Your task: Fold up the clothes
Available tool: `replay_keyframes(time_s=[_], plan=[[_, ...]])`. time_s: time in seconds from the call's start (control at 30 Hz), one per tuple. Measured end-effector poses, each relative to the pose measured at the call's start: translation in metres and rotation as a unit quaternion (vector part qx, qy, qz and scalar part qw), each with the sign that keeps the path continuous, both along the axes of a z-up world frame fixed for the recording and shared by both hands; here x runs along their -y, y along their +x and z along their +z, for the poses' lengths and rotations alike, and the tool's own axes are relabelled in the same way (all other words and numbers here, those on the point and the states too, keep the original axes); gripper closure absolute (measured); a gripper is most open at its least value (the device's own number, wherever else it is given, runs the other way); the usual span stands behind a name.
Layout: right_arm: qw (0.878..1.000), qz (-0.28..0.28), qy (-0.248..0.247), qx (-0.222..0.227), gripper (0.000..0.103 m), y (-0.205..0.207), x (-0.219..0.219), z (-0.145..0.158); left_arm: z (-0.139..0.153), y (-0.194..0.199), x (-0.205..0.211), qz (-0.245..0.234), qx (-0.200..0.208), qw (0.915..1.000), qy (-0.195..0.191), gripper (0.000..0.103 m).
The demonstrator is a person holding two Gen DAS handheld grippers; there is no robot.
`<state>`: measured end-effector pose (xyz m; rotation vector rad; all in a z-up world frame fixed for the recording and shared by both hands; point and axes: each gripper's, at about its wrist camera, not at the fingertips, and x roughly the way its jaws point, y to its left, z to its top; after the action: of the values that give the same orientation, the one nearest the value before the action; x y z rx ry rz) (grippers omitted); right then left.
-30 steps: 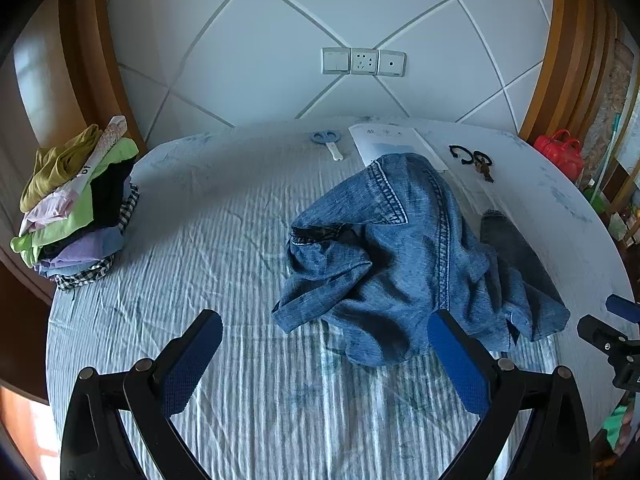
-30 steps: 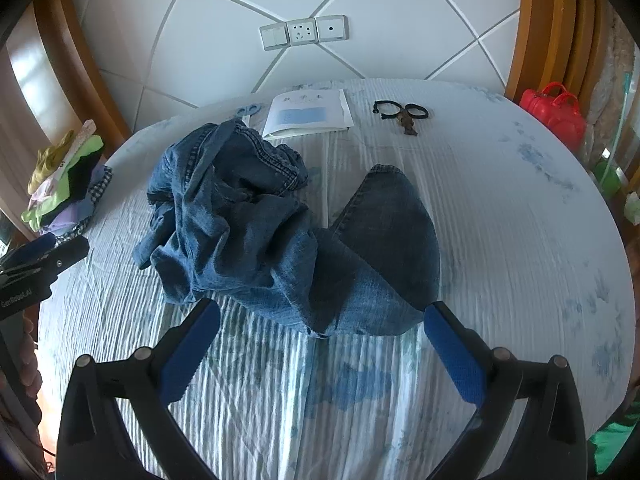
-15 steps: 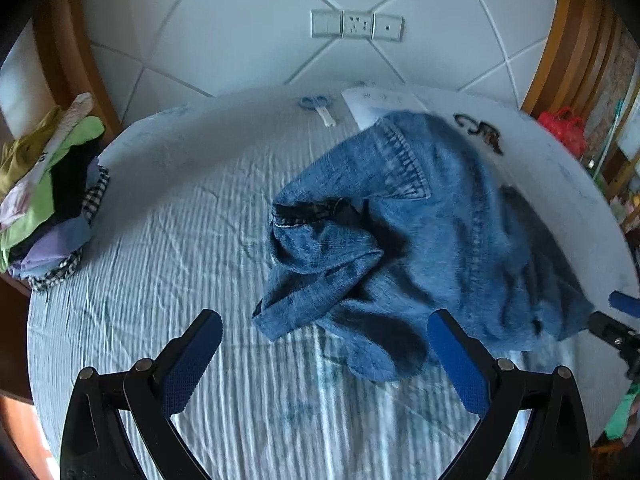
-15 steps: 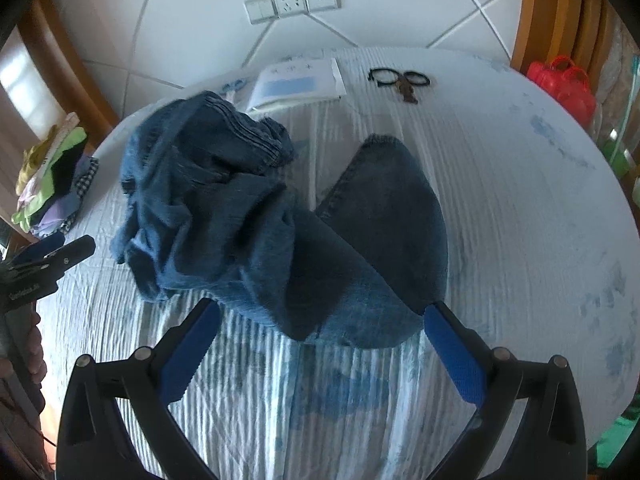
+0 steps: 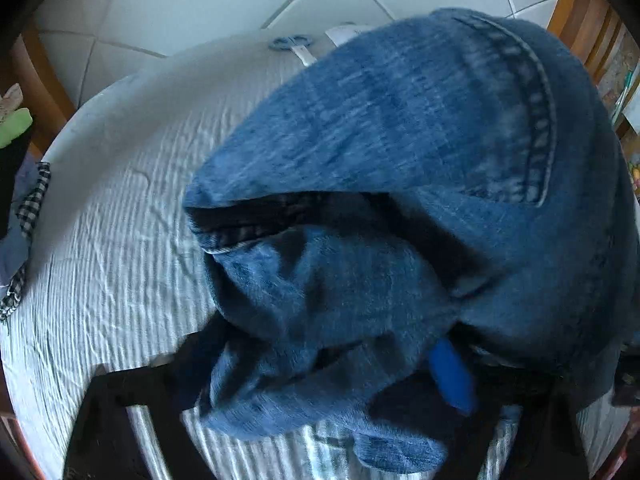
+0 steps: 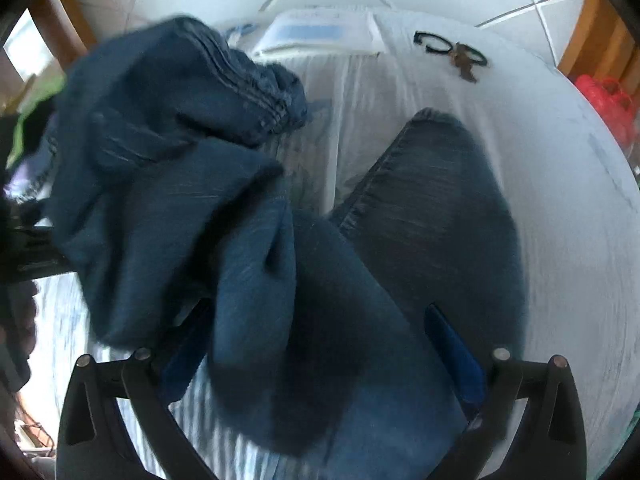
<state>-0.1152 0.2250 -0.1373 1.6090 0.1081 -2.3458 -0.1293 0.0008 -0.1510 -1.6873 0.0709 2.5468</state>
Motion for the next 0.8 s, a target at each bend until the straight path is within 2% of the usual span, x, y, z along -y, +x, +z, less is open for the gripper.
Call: replay_keyframes(time_s=[0.03,0.07,0.1,0.13,0.17,0.23,0.37,0.43,0.5,0.63,0.7,0.77,0.8], plan=[[1.0,0.006,0.003,0.002,0.044,-0.003,0.003,-0.004,0.002,0.001,-0.001,0.001,0.001,1.0,-0.002,0.044],[1.0,0.011,0.007,0.003,0.05,-0.005,0.006,-0.008,0.009,0.004,-0.001,0.003,-0.001,1.0,-0.003,0.059],[1.0,0.017,0.01,0.005,0.056,-0.008,0.009,-0.012,0.016,0.008,0.001,0.005,-0.005,1.0,-0.002,0.07],[1.0,0.019,0.012,-0.006,0.069,-0.006,0.009,-0.006,0.026,0.014,0.003,0.008,-0.01,0.9999,0.007,0.072],[1.0,0.015,0.003,-0.018,0.073,-0.003,0.005,0.003,0.037,0.02,0.005,0.01,-0.016,0.9996,0.02,0.077],[0.999,0.003,-0.01,-0.042,0.083,0.002,-0.005,0.022,0.061,0.038,0.005,0.006,-0.033,0.9989,0.034,0.078],[0.994,-0.022,-0.02,-0.103,0.084,0.023,-0.031,0.072,0.106,0.084,-0.006,-0.015,-0.063,0.9963,0.058,0.078],[0.991,-0.036,-0.018,-0.124,0.084,0.04,-0.051,0.094,0.118,0.104,-0.015,-0.032,-0.057,0.9947,0.08,0.078],[0.991,-0.048,-0.011,-0.121,0.084,0.054,-0.069,0.098,0.119,0.12,-0.025,-0.05,-0.039,0.9921,0.108,0.073],[0.994,-0.08,0.042,-0.054,0.083,0.077,-0.113,0.066,0.115,0.137,-0.03,-0.058,-0.005,0.9894,0.133,0.068],[0.993,-0.102,0.049,-0.015,0.074,0.087,-0.135,0.047,0.121,0.143,-0.02,-0.051,-0.01,0.9896,0.134,0.062],[0.993,-0.113,0.045,-0.01,0.048,0.094,-0.146,0.049,0.125,0.137,-0.005,-0.034,-0.025,0.992,0.119,0.054],[0.993,-0.112,0.04,-0.019,0.044,0.096,-0.15,0.057,0.126,0.132,0.002,-0.019,-0.032,0.9937,0.106,0.052]])
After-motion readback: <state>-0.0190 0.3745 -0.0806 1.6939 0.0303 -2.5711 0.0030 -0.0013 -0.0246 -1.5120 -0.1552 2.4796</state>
